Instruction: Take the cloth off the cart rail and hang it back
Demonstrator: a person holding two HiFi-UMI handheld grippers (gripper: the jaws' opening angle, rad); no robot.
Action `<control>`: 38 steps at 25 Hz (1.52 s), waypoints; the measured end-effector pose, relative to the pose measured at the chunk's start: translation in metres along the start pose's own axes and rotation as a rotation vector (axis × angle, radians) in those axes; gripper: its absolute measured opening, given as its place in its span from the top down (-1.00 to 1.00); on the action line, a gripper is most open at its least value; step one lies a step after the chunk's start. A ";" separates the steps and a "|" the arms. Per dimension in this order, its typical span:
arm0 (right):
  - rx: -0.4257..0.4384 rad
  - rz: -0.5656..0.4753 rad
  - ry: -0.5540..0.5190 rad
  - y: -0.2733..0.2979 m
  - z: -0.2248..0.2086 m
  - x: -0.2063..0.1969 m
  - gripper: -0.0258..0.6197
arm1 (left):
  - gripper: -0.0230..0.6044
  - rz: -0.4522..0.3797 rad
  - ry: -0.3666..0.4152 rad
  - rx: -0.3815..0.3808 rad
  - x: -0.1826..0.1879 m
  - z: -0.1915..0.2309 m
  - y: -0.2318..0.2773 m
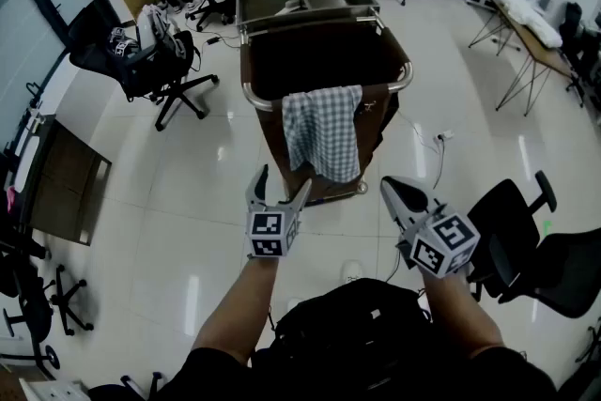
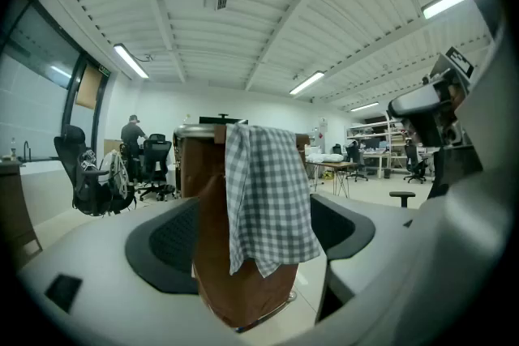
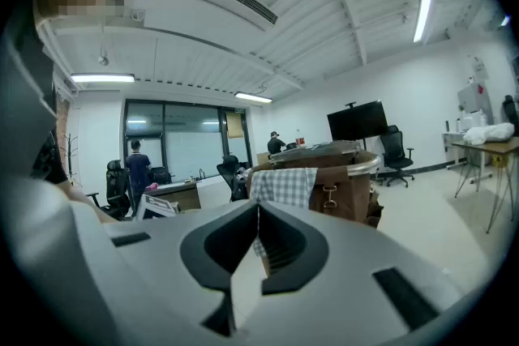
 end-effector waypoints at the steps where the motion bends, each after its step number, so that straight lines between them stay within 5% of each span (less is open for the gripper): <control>1: -0.002 0.005 -0.002 0.002 -0.009 0.001 0.86 | -0.40 0.018 -0.013 0.002 -0.007 0.000 0.016; 6: -0.008 0.042 -0.010 0.009 -0.052 -0.002 0.86 | -0.57 0.073 -0.058 -0.007 -0.029 -0.010 0.081; 17: 0.042 0.128 -0.004 0.036 -0.120 -0.018 0.86 | -0.57 0.057 -0.008 0.052 -0.035 -0.041 0.169; 25: 0.069 0.143 -0.005 0.043 -0.148 -0.016 0.86 | -0.54 0.040 0.008 0.171 -0.027 -0.039 0.190; 26: 0.073 0.143 -0.003 0.044 -0.149 -0.017 0.86 | -0.38 0.034 0.013 0.191 -0.025 -0.037 0.189; 29: 0.085 0.136 0.004 0.046 -0.148 -0.019 0.86 | 0.65 0.026 0.053 0.208 -0.018 -0.034 0.185; 30: 0.090 0.134 0.005 0.047 -0.146 -0.019 0.86 | 0.80 0.034 0.063 0.198 -0.016 -0.033 0.184; 38: 0.109 0.108 0.012 0.044 -0.115 -0.018 0.86 | 0.86 0.076 0.092 0.110 -0.014 -0.046 0.142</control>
Point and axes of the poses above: the fingertips, and each gripper's own axes: y forward along the fingers, z to its left, x out of its top, the point moved 7 cm from there along -y, backward along the fingers, and after that the axes turned 5 degrees about -z, right-handed, at the moved point
